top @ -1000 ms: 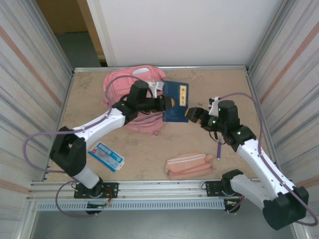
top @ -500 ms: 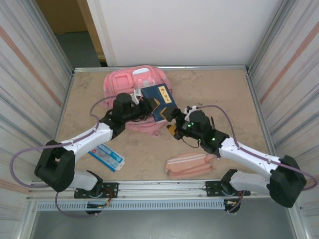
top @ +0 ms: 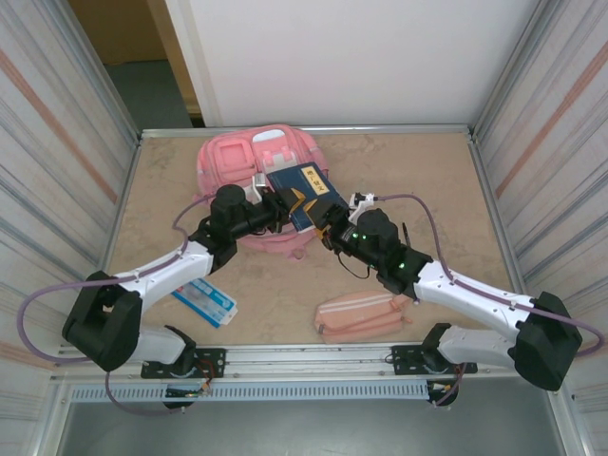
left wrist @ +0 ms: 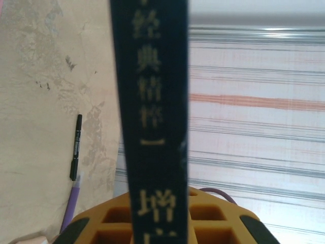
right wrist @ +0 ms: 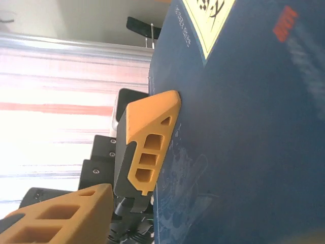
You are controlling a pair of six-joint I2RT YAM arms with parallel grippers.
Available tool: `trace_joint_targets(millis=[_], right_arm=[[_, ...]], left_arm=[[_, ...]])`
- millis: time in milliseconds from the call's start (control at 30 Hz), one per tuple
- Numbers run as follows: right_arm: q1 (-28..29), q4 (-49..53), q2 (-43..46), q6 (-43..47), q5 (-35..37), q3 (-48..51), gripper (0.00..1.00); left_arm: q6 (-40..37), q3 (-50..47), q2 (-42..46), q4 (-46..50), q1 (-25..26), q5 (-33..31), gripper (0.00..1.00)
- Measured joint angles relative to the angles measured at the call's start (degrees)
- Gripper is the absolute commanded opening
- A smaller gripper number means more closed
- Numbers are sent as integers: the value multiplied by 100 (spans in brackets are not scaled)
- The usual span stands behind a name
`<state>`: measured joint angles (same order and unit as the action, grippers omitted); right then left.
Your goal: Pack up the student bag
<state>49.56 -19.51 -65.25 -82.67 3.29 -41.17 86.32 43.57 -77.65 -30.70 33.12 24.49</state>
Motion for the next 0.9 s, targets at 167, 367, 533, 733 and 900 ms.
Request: trace_joint_targets(millis=[167, 367, 533, 733, 900], right_arm=[[44, -68, 2, 232, 107, 0, 23], [160, -52, 4, 831, 208, -83, 0], [153, 570, 162, 1508, 205, -267, 0], [-52, 1829, 914, 2107, 361, -275, 0], [-341, 2347, 1790, 2350, 525, -275, 0]], left_arm=[[149, -15, 17, -221, 0, 9, 1], [-251, -17, 238, -4, 2, 9, 63], [-1762, 240, 621, 1620, -4, -398, 74], [-3016, 157, 953, 3217, -435, -1093, 75], [-3838, 72, 649, 4225, -872, -1604, 82]])
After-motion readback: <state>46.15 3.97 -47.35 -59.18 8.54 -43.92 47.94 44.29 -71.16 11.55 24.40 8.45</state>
